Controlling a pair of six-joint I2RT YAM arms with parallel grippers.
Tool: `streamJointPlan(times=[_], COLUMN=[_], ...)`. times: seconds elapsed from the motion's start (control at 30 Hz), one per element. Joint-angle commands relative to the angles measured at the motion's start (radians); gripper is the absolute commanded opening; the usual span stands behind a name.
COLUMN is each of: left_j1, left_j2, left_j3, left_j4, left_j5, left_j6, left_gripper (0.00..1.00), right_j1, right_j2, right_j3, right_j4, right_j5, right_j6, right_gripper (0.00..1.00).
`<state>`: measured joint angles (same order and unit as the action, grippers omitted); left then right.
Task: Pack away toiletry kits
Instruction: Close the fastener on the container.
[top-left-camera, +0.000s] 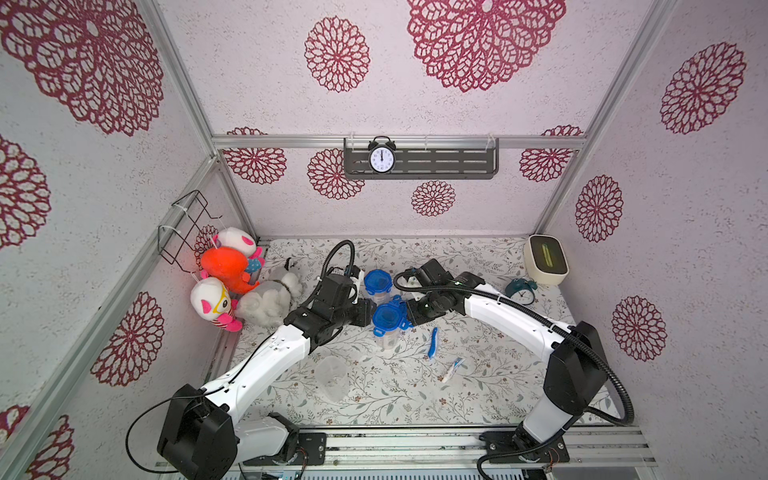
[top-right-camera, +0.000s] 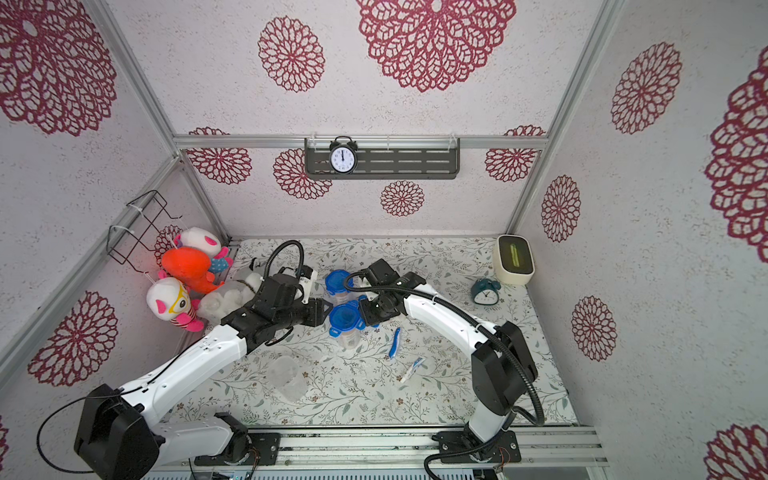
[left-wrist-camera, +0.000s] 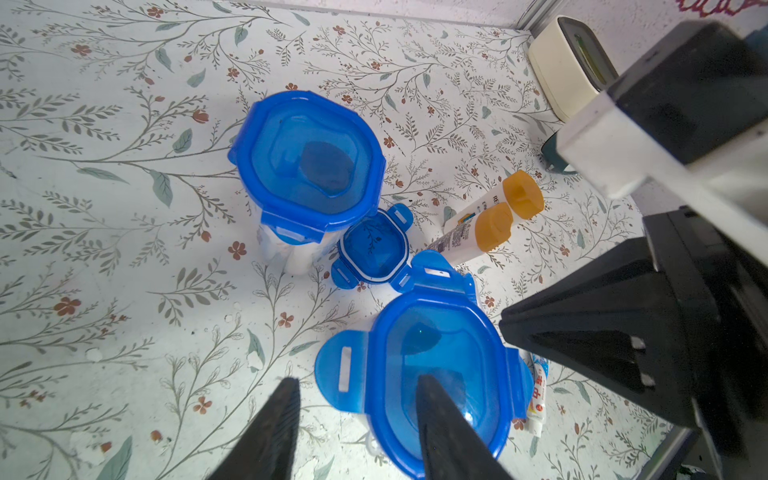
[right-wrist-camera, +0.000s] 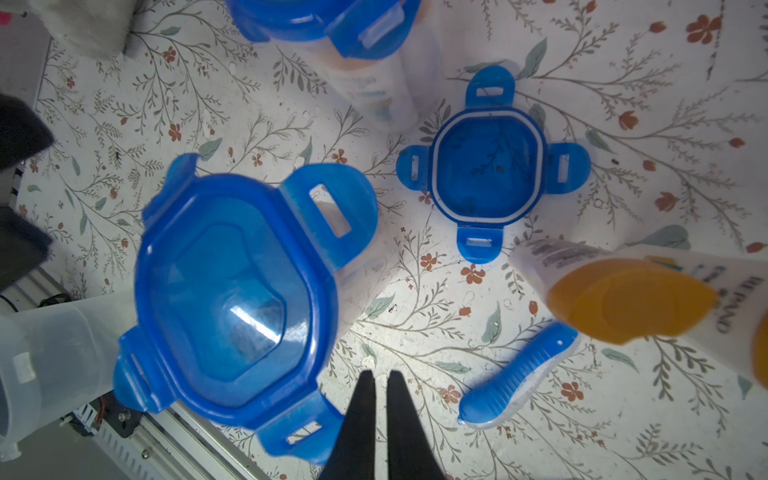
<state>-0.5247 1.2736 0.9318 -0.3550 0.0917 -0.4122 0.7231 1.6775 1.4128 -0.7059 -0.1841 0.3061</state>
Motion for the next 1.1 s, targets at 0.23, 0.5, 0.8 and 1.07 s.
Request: streamJointPlan(times=[0.23,0.5,0.8,1.07], left_j1=[0.007,0.008,0.008,0.008], left_j2=[-0.018,-0.014,-0.019,-0.019], left_j3=[-0.016,-0.014,-0.014,-0.016], left_j4=[0.026,0.028,0.031,0.035], left_j5=[-0.005,0.0,0.026,0.036], left_j6=[-0.002,-0.001,0.002,0.0], left_gripper=[0.49,0.49,0.49,0.5], right_j1=[0.003,0.016,0.036,0.037], right_j2=[-0.027,-0.029,-0.03,-0.05], right_j3=[-0.014,-0.017,-0.017,-0.02], right_j4=[-0.019,-0.024,-0.029,-0.03], right_j5=[-0.038,-0.048,-0.05,-0.016], right_j6=[-0.012,-0.015,-0.008,0.012], right_gripper=[0.09,0.09,0.09,0.1])
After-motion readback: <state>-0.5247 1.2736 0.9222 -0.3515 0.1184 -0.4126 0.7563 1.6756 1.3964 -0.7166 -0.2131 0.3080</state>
